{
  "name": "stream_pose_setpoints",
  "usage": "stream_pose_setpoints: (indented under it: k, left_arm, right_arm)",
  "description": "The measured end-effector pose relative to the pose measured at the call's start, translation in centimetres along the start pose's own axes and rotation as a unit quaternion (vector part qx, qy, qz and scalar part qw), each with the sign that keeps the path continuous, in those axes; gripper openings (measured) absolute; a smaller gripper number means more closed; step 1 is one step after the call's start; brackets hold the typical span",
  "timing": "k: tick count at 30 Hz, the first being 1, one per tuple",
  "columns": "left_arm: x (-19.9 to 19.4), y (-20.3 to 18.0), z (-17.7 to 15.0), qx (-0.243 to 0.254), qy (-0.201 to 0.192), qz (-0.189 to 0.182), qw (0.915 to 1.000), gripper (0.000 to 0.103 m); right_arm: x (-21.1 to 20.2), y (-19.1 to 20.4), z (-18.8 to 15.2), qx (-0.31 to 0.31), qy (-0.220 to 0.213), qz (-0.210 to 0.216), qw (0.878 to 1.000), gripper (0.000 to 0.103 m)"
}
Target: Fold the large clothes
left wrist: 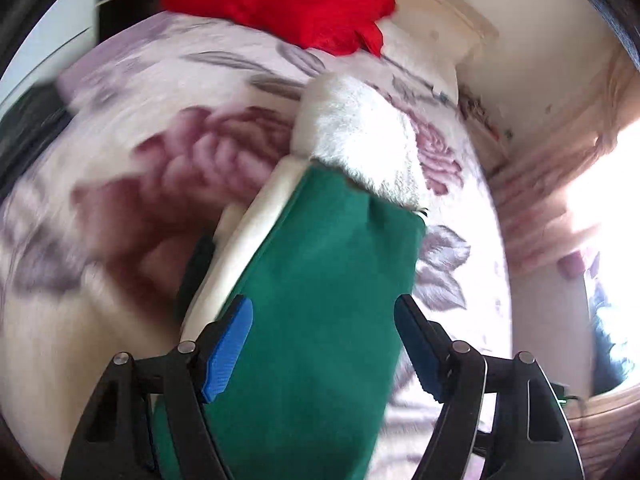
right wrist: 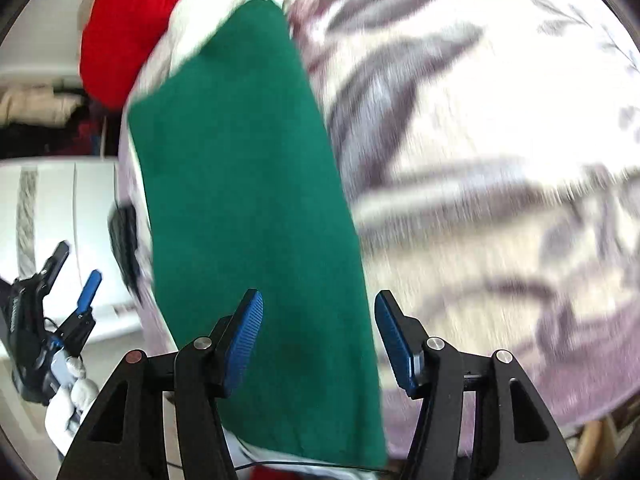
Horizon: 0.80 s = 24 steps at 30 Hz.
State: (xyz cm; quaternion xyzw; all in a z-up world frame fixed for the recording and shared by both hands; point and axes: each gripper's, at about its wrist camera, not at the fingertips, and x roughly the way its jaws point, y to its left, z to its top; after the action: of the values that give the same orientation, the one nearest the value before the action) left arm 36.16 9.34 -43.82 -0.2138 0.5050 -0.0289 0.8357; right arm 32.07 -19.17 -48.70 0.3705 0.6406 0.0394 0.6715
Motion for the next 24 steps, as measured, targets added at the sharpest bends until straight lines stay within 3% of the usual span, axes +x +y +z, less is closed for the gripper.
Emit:
stream_pose_setpoints:
  k: [1,2,3,8,12,14,17,20,24]
  left_arm:
    - [1.7,-0.7,1.1,0.022,0.004,0.008,0.9997,0.028]
    - [3.5,-1.2,2.1,0.035,0.015,0.021,0.9991,0.015]
    - [5.3,-1.2,3.0,0.040,0.026,0.033,0.9983,0.012]
    - [10.9,2.1,6.4,0.002,0.045,0.080,0.9958,0.012]
    - [14.5,7.6,6.5,-0.087,0.074,0.068,0.9910,0.010]
    - [15.3,8.5,6.0,-0.096,0.084,0.066,0.9896,0.009]
    - [16.3,8.8,5.4,-0.076,0.088,0.074,0.9904,0.009]
    - [17.1,9.6,5.4,-0.082,0.095,0.061,0.9903,0.009]
    - [14.6,11.2,5.8,-0.133,0.092,-0.018,0.9867,0.009]
  right_arm:
    - [0.2,0.2,1.5,0.003,-0.014,0.007,1.000,0.048]
    - [0.9,0.2,2.5,0.002,-0.019,0.007,1.000,0.024]
    - [1.2,0.4,4.2,0.001,-0.021,0.008,1.000,0.020]
    - [4.0,2.2,12.9,0.007,-0.020,0.030,0.999,0.020]
    - [8.2,4.7,19.1,-0.015,-0.023,0.051,0.998,0.020]
    - [10.3,6.8,22.1,-0.044,-0.023,0.053,0.997,0.020]
    - [14.5,8.3,25.0,-0.080,-0.024,-0.013,0.996,0.020]
    - [18.5,7.7,26.5,-0.086,0.004,-0.087,0.993,0.020]
    - [17.6,8.3,26.1,-0.103,0.004,-0.086,0.991,0.020]
